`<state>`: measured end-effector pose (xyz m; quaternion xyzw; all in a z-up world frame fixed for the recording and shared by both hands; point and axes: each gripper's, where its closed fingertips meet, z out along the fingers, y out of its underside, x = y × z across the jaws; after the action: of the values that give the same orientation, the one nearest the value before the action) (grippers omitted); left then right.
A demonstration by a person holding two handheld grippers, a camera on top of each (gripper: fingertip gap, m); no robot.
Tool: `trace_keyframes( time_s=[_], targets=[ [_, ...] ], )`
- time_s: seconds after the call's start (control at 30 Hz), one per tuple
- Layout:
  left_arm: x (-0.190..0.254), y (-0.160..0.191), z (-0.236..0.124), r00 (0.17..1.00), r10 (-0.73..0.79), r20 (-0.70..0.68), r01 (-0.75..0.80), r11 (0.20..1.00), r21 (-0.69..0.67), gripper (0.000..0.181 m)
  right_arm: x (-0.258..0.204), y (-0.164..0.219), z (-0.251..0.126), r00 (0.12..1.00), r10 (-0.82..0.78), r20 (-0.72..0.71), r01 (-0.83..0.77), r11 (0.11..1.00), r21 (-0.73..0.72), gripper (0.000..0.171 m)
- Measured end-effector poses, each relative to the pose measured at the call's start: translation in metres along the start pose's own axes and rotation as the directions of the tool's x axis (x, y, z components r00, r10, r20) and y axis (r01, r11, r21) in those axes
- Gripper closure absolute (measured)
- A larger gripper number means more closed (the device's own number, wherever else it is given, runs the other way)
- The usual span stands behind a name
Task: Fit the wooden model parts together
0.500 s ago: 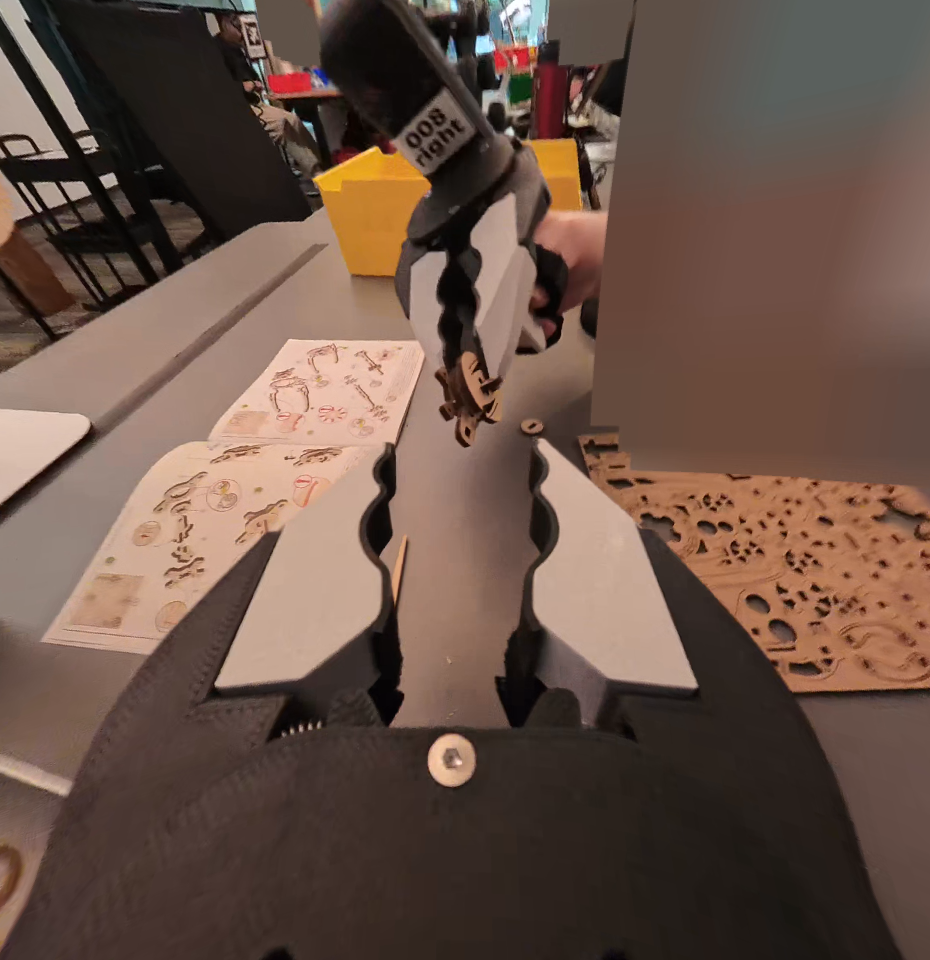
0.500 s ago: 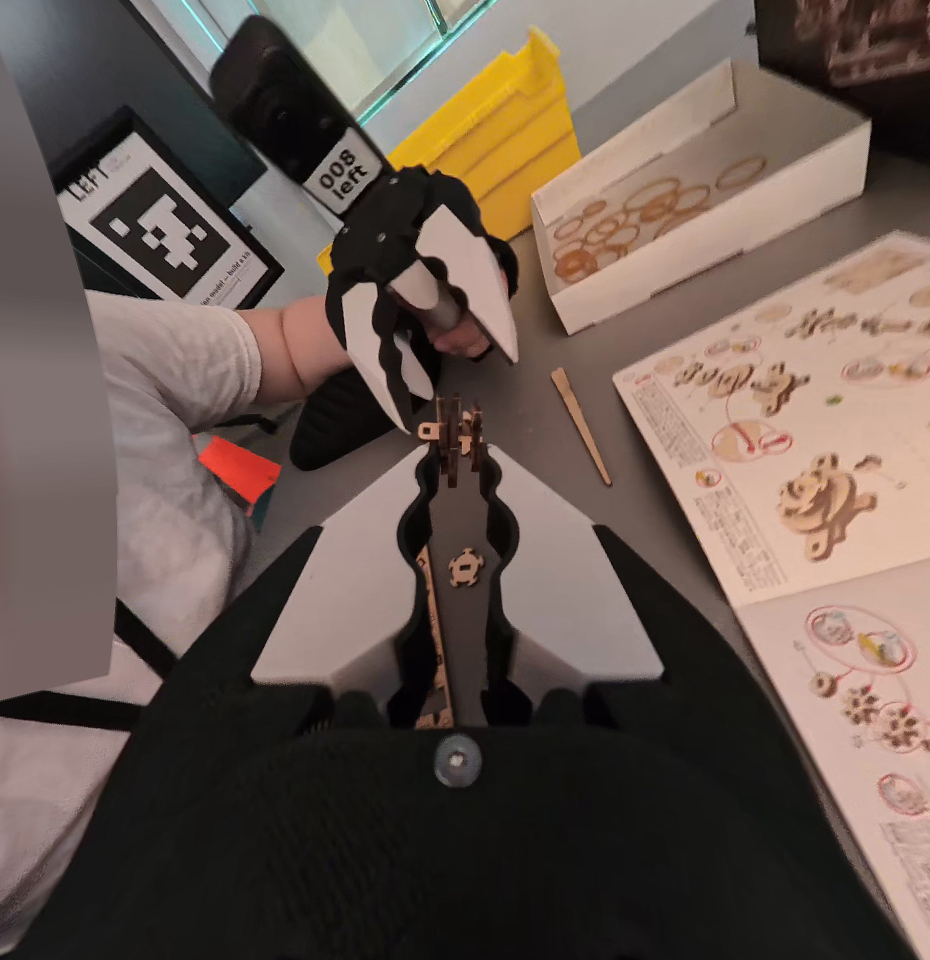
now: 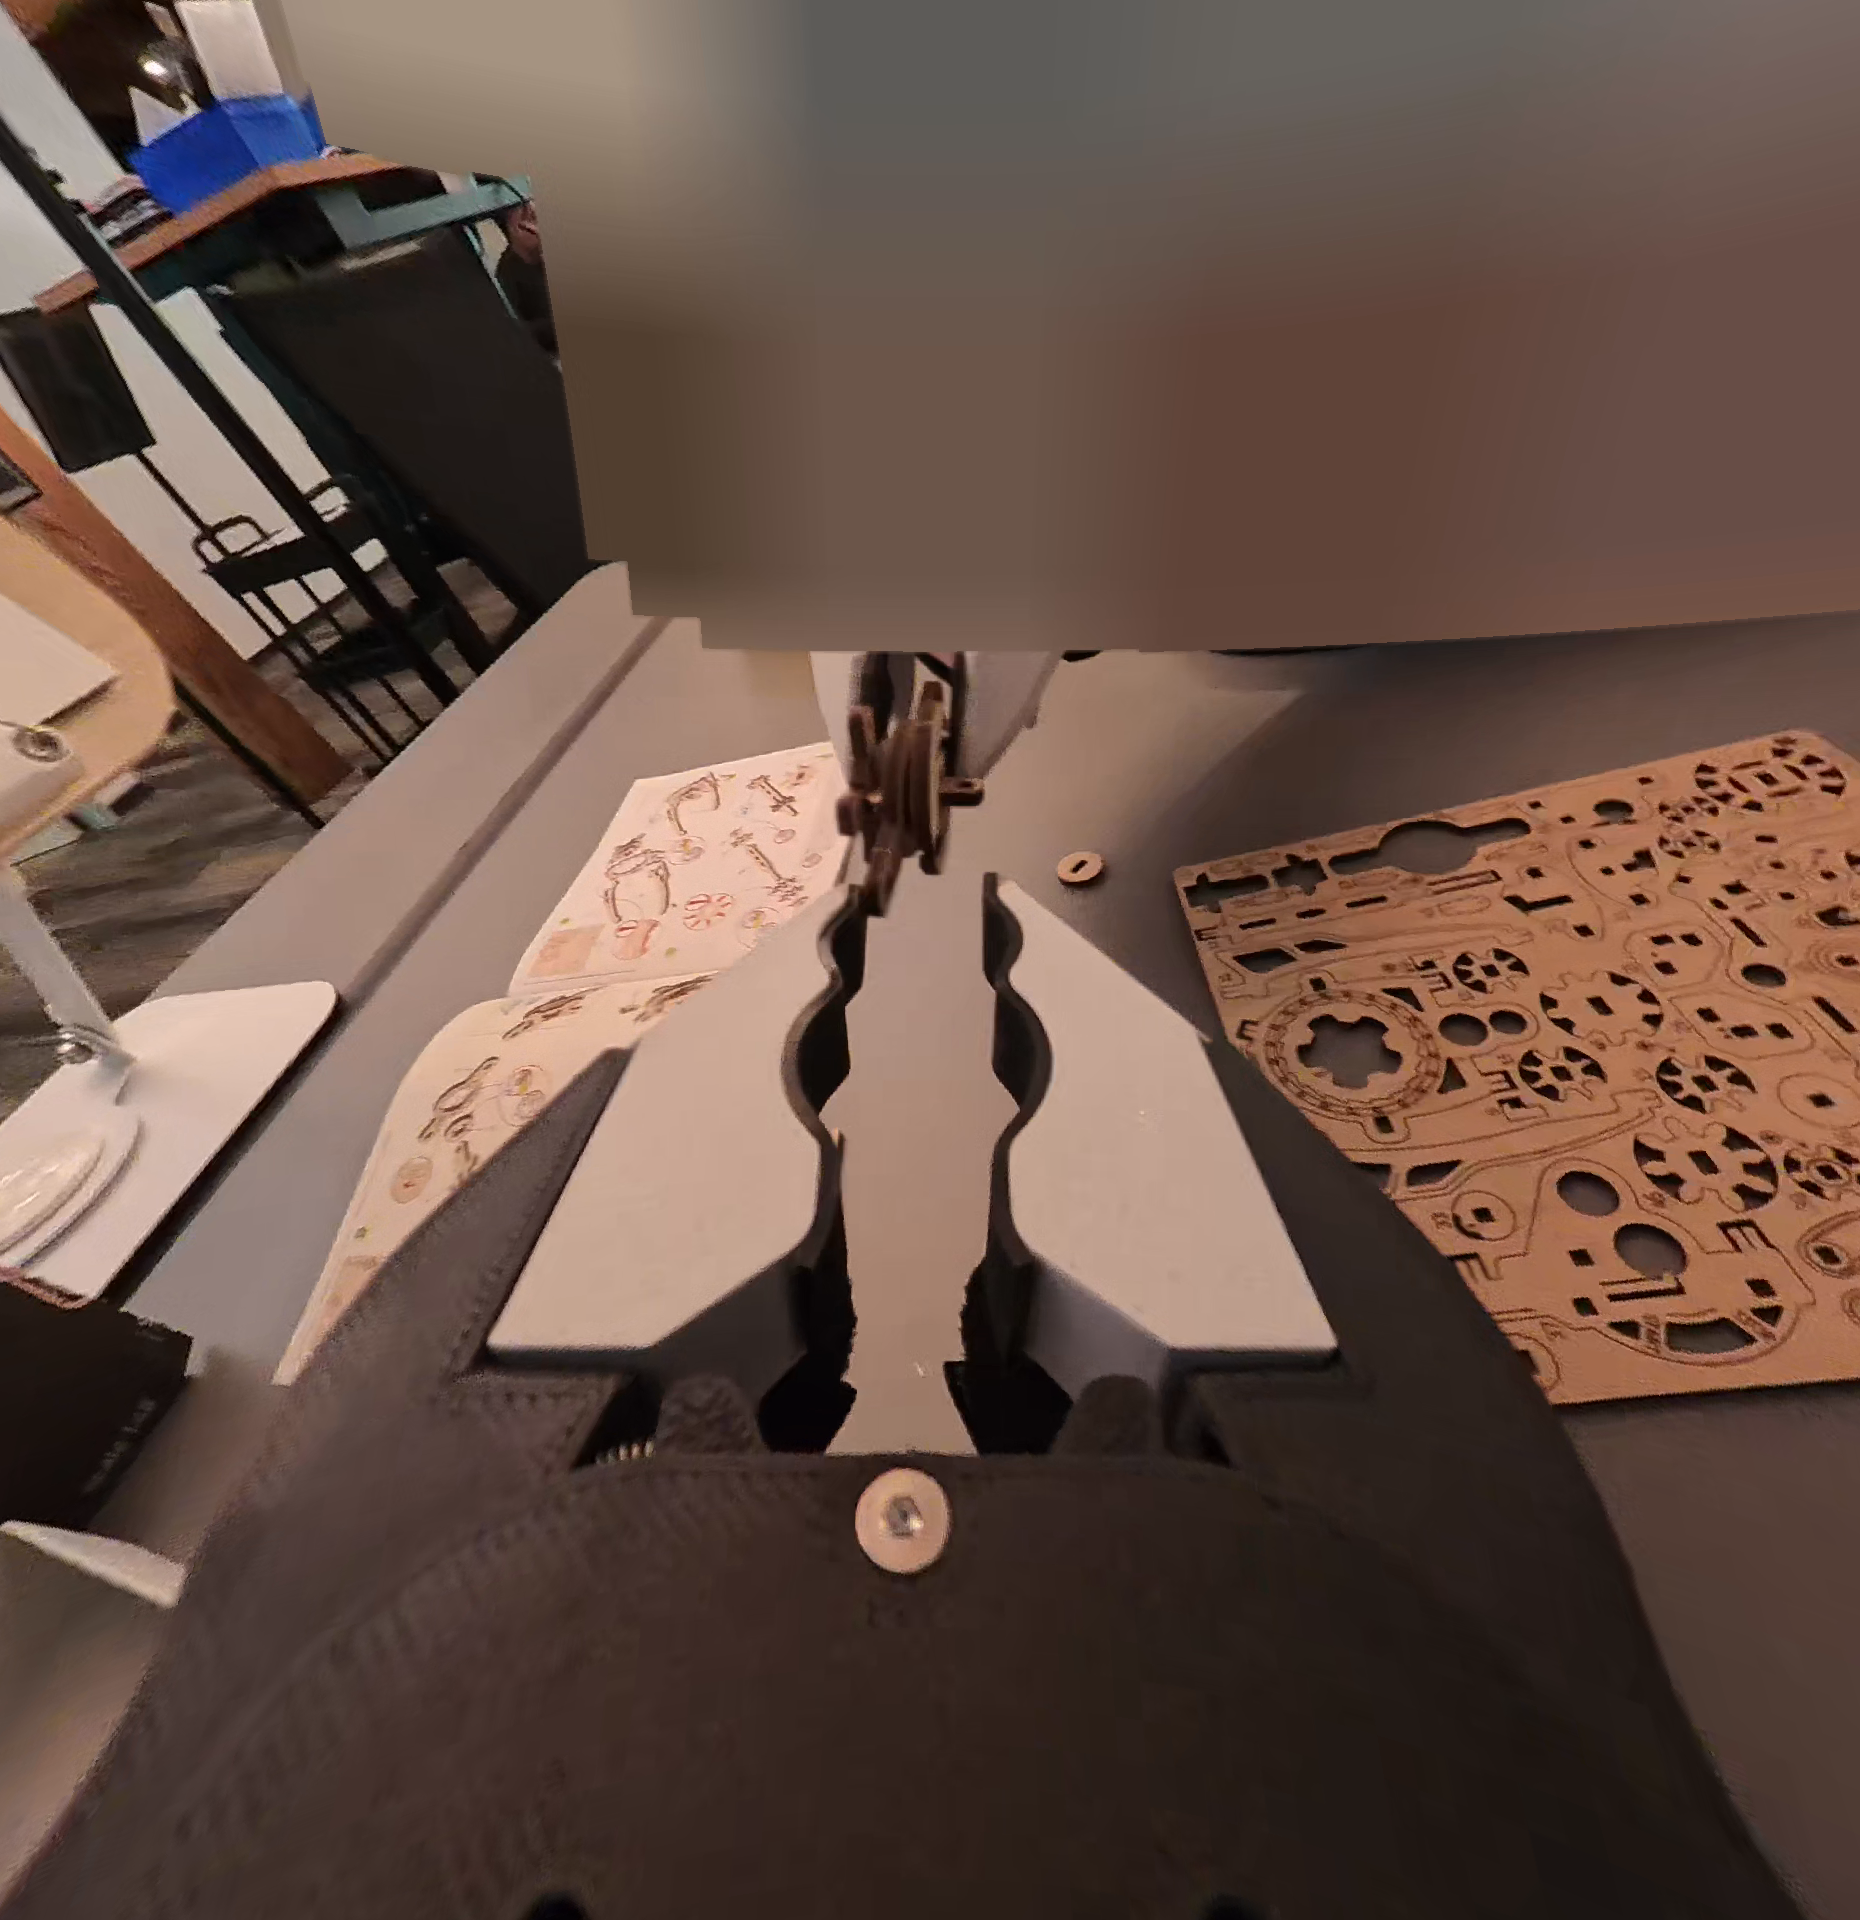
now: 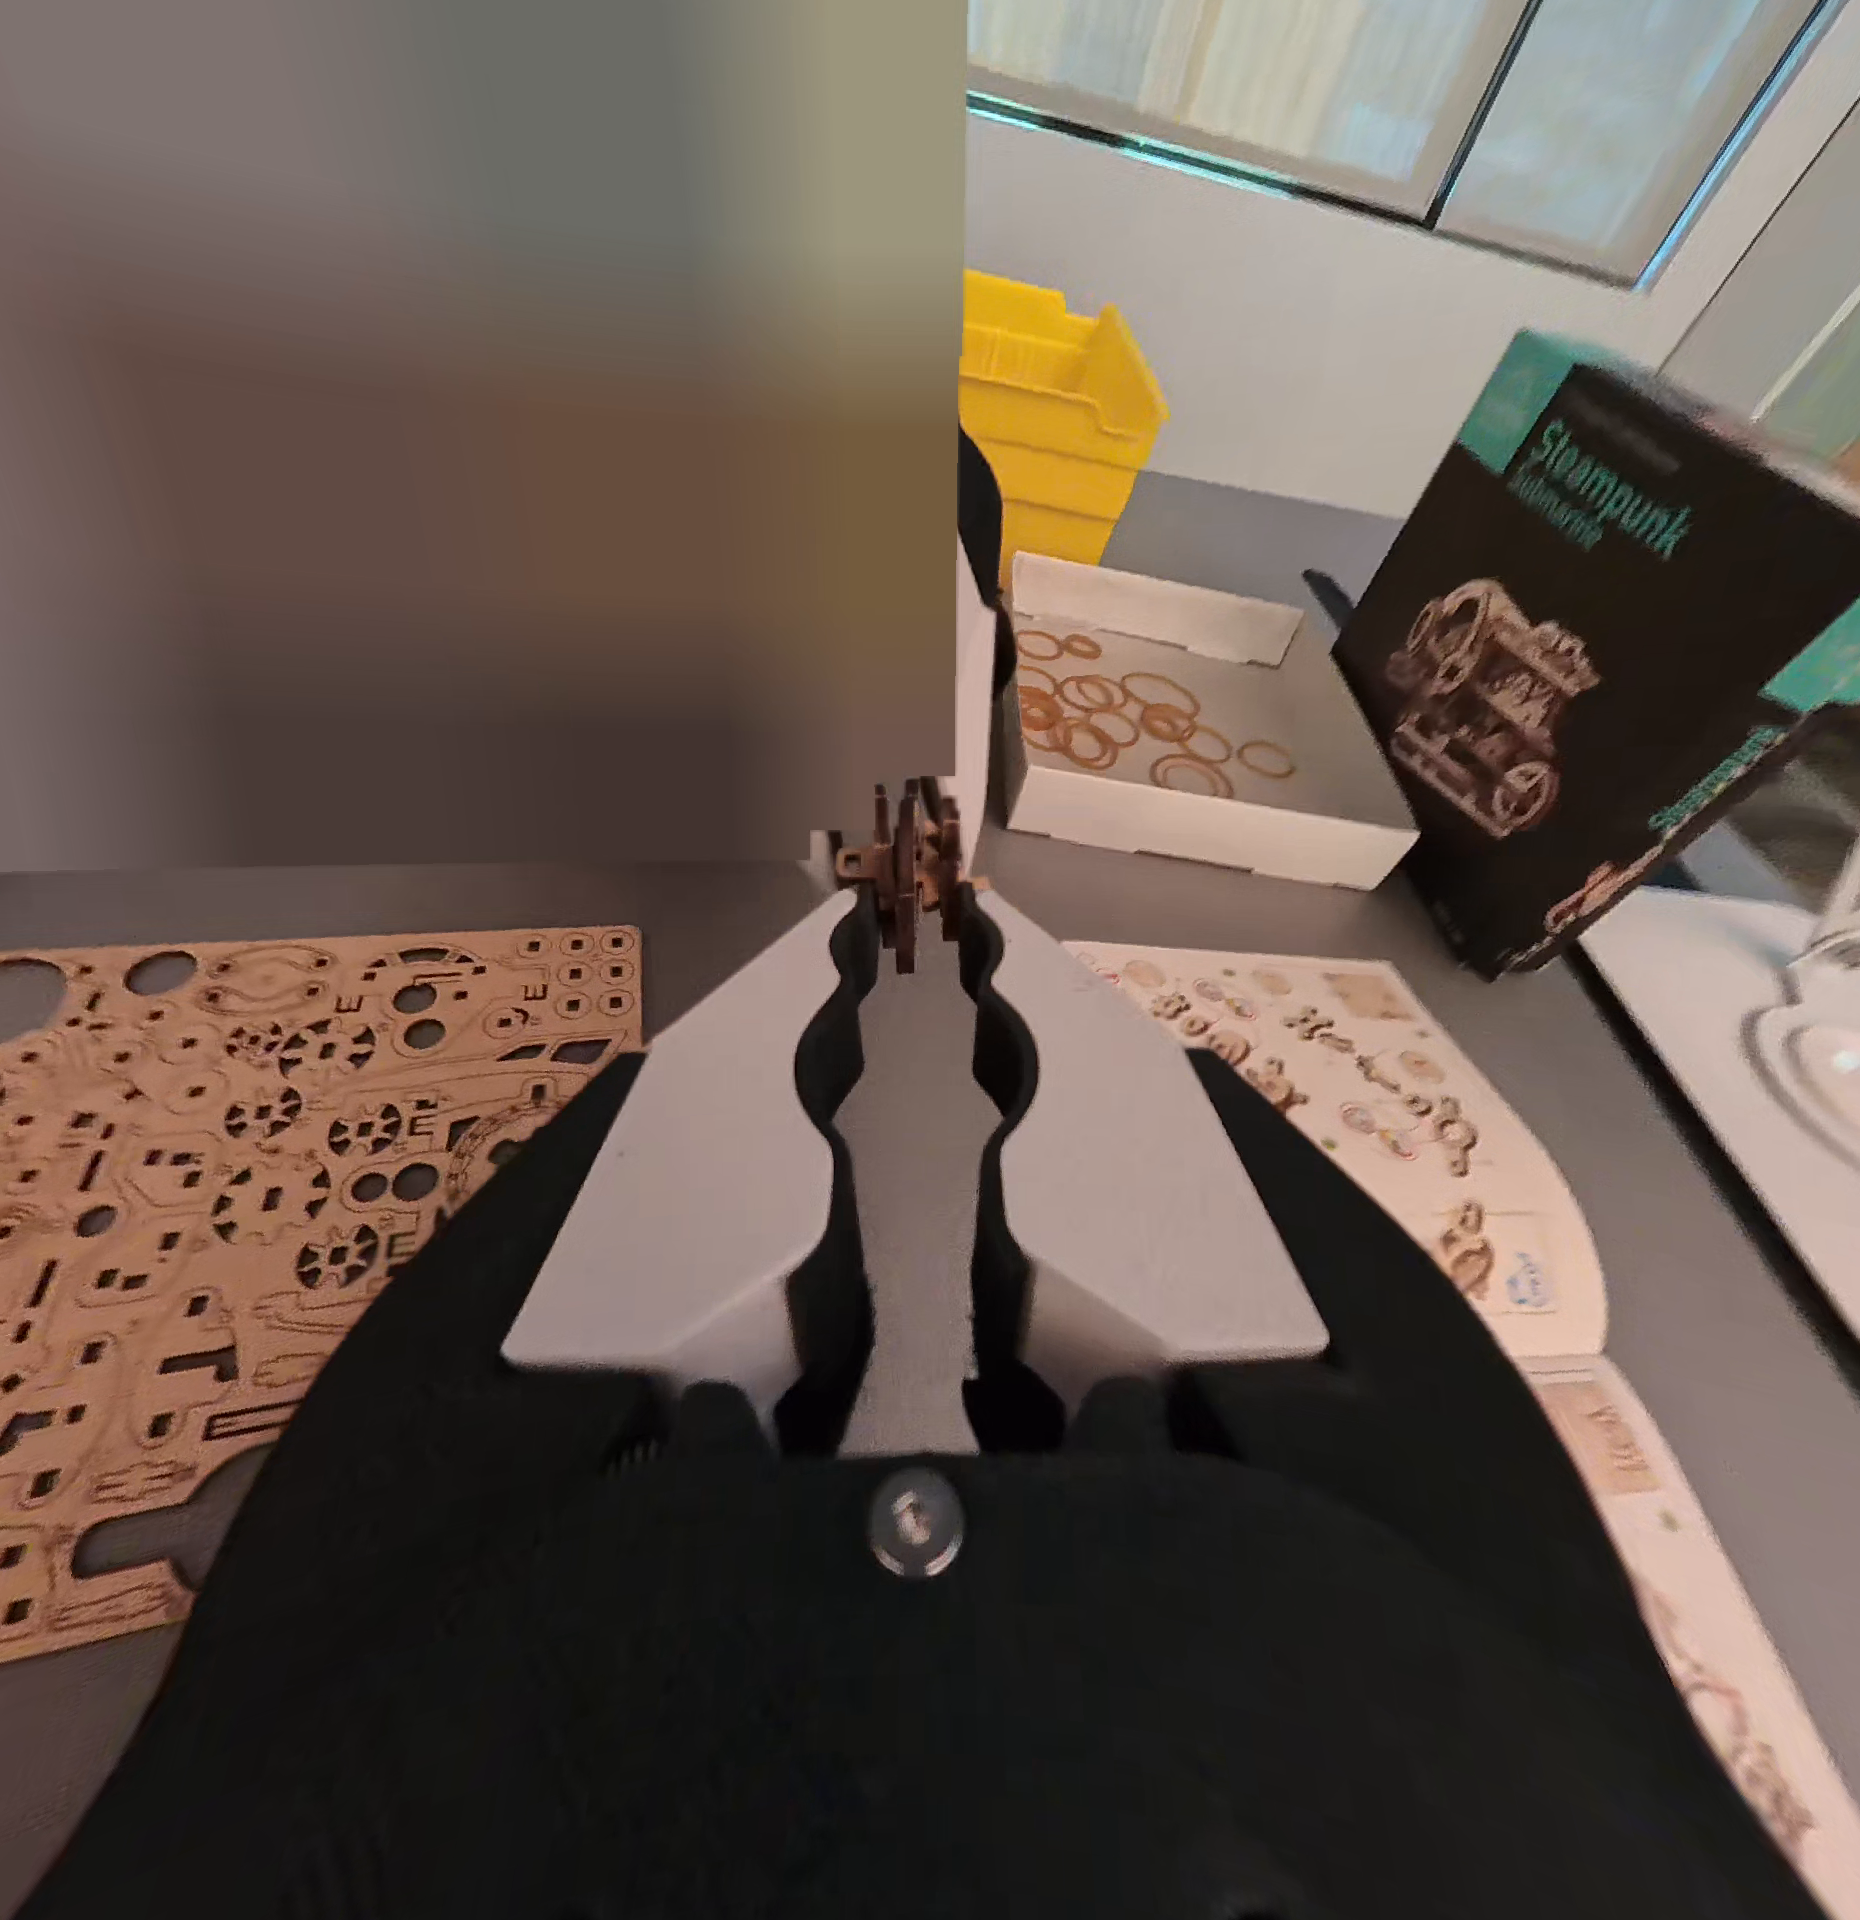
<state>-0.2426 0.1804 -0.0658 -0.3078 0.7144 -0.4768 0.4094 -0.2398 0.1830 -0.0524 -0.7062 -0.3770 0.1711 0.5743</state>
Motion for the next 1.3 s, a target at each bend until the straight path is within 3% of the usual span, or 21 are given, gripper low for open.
trace_keyframes(
  time_s=[0.23,0.4,0.73,0.83,0.93,1.3],
  targets=[
    [-0.004,-0.009,-0.005,0.988,0.124,0.087,-0.126,0.992,0.021,0.164,-0.004,-0.007,-0.003,0.97,-0.232,-0.077,0.231,0.973,-0.015,0.157],
    [0.004,-0.01,-0.003,0.971,0.218,0.1,-0.22,0.975,0.007,0.17,-0.009,-0.011,-0.004,0.948,-0.307,-0.086,0.307,0.952,-0.014,0.157],
    [0.006,-0.009,-0.002,0.967,0.238,0.093,-0.239,0.971,0.002,0.176,-0.01,-0.008,-0.004,0.943,-0.325,-0.078,0.324,0.946,-0.026,0.157],
    [0.003,-0.008,-0.002,0.972,0.211,0.099,-0.213,0.977,0.01,0.158,-0.012,-0.006,-0.003,0.945,-0.322,-0.059,0.32,0.947,-0.034,0.157],
    [-0.001,-0.012,-0.004,0.965,0.226,0.132,-0.23,0.973,0.017,0.155,-0.011,-0.003,-0.002,0.944,-0.324,-0.061,0.321,0.946,-0.051,0.157],
    [0.005,-0.002,0.0,0.921,0.362,0.144,-0.355,0.932,-0.069,0.175,-0.008,0.002,0.0,0.948,-0.312,-0.064,0.306,0.948,-0.09,0.157]
  ],
)
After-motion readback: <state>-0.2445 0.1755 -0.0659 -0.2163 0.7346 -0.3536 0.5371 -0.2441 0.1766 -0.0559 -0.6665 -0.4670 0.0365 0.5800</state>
